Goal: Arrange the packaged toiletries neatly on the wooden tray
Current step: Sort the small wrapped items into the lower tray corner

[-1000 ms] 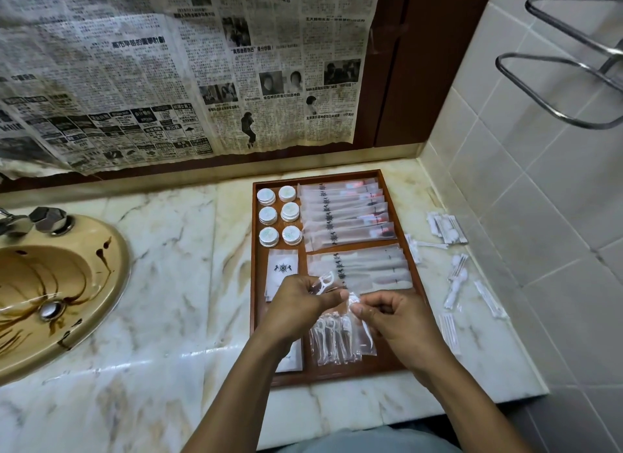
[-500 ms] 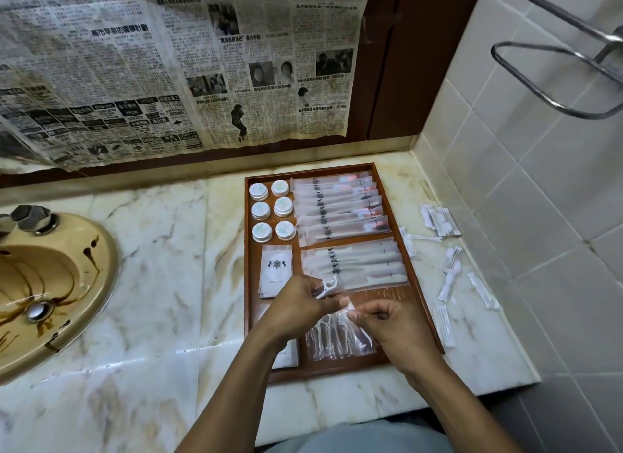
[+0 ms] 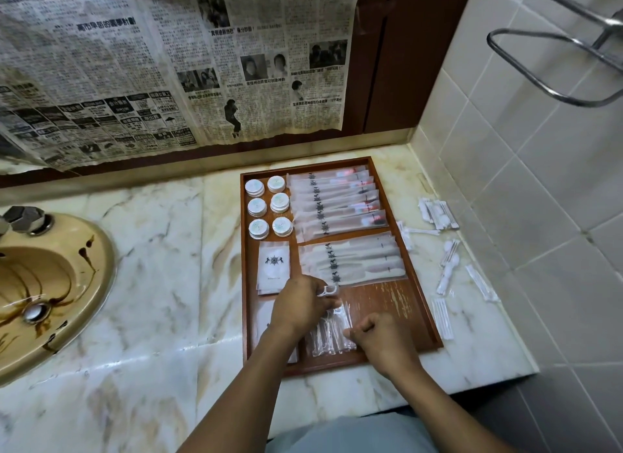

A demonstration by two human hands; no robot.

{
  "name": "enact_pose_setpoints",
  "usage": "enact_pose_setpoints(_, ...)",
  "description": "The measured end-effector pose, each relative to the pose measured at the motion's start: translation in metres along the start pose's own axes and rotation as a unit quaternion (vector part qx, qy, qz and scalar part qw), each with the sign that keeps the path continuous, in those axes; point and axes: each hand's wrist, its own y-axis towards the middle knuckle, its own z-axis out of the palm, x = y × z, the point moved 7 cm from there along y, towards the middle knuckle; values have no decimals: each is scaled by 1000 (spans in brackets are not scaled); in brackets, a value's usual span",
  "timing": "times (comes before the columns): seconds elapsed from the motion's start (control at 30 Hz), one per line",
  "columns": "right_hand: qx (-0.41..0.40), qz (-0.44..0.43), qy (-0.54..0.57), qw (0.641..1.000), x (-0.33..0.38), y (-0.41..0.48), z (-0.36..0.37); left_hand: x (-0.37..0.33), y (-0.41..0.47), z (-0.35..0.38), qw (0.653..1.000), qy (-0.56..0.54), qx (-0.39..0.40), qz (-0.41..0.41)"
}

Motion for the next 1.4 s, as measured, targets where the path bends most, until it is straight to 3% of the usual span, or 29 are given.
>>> enact_pose_setpoints(0.47, -20, -24, -101, 994, 12, 5, 14, 1, 6, -14, 987, 155, -46, 21)
enact_pose_setpoints(1.07, -42, -28, -173, 984, 12, 8, 23, 7, 8, -8, 979, 198, -41, 28)
enact_pose_setpoints(1.23, -51, -39, -119, 991, 16, 2, 2, 5, -3, -27, 997, 63, -48, 0)
enact_pose_setpoints(1.4, -72, -62, 8, 995, 29, 1, -30, 11, -26, -34, 980, -182, 47, -61)
